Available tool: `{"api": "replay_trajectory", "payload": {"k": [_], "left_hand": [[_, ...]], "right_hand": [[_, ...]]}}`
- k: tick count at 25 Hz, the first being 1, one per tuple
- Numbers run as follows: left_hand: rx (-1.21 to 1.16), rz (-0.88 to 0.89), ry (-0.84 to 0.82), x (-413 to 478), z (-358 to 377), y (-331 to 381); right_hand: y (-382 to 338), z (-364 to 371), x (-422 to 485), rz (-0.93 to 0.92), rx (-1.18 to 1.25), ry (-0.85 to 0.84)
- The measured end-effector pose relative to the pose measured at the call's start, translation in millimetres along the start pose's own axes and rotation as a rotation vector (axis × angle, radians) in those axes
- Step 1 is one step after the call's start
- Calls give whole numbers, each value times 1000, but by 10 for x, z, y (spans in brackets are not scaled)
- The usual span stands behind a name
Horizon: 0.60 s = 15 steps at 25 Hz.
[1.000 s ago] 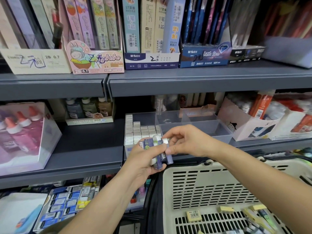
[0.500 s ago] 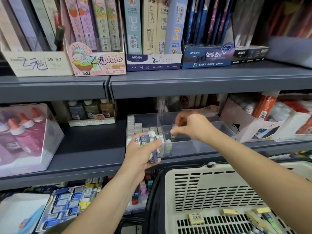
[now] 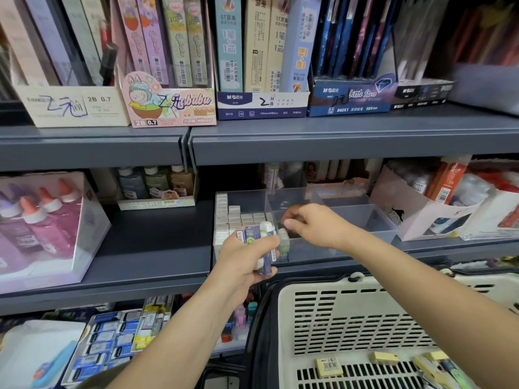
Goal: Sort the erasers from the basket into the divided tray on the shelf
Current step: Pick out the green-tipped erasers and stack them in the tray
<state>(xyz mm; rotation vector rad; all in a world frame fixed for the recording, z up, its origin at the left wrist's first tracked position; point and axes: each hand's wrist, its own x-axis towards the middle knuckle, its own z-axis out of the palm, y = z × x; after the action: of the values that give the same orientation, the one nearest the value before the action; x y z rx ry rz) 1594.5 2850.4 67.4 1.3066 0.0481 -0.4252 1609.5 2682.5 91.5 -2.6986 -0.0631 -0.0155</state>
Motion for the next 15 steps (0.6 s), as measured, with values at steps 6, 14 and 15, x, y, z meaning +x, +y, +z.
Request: {"api": "replay_trajectory", "payload": {"k": [6, 14, 15], "left_hand": [[54, -10, -59, -42, 28, 18], [-29, -33, 22, -38, -57, 100], [-57, -37, 34, -34, -75, 119]], "right_hand": [[-231, -67, -186, -172, 501, -68], [-20, -364, -73, 34, 631, 158], [-17, -380, -21, 40, 556, 220]]}}
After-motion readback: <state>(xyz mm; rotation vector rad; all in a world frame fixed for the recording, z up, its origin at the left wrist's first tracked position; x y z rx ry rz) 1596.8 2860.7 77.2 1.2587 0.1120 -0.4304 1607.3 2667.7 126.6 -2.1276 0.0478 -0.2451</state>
